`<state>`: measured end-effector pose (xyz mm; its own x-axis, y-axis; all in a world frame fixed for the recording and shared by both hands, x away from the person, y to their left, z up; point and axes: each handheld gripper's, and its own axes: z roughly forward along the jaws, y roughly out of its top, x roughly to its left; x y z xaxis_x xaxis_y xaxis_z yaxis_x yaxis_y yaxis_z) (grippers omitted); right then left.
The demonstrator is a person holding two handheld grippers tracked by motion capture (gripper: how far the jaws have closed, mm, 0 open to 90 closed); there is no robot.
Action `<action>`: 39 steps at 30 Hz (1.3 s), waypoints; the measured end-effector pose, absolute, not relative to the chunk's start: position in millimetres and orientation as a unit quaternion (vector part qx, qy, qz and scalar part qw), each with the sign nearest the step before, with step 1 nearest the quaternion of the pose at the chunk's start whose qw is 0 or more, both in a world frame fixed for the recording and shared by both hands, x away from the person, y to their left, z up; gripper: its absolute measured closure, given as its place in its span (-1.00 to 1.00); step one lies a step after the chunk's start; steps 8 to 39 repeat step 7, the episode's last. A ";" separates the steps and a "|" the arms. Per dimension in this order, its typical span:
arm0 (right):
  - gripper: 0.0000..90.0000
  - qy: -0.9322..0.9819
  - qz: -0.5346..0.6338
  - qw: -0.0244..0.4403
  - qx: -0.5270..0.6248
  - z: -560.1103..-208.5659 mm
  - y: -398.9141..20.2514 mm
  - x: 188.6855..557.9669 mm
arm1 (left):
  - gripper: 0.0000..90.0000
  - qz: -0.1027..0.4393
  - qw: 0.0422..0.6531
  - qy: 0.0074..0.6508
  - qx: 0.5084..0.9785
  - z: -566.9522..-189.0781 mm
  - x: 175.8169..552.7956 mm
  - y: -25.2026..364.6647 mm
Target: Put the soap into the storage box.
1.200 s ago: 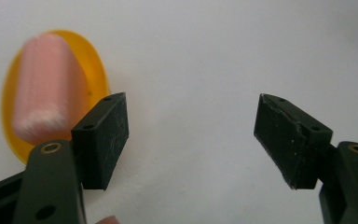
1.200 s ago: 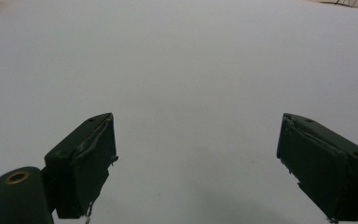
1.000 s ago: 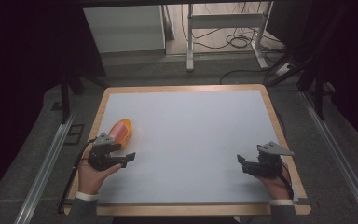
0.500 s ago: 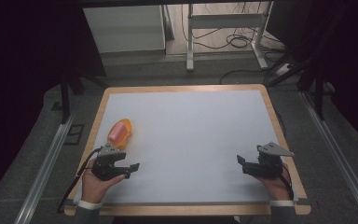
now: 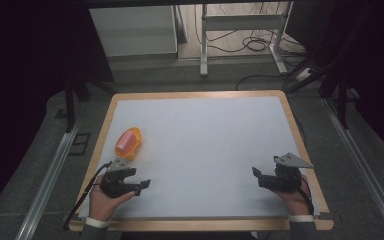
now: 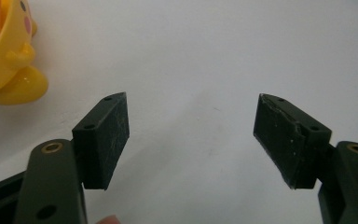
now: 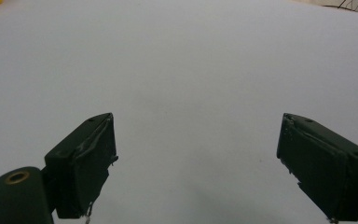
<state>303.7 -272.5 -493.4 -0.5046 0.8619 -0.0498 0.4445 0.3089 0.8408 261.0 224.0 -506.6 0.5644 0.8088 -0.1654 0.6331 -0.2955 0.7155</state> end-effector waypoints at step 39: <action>-0.74 0.767 0.405 0.258 0.427 -493.0 -272.6 304.2 | -0.40 0.116 0.388 0.453 0.794 -504.7 260.3 226.4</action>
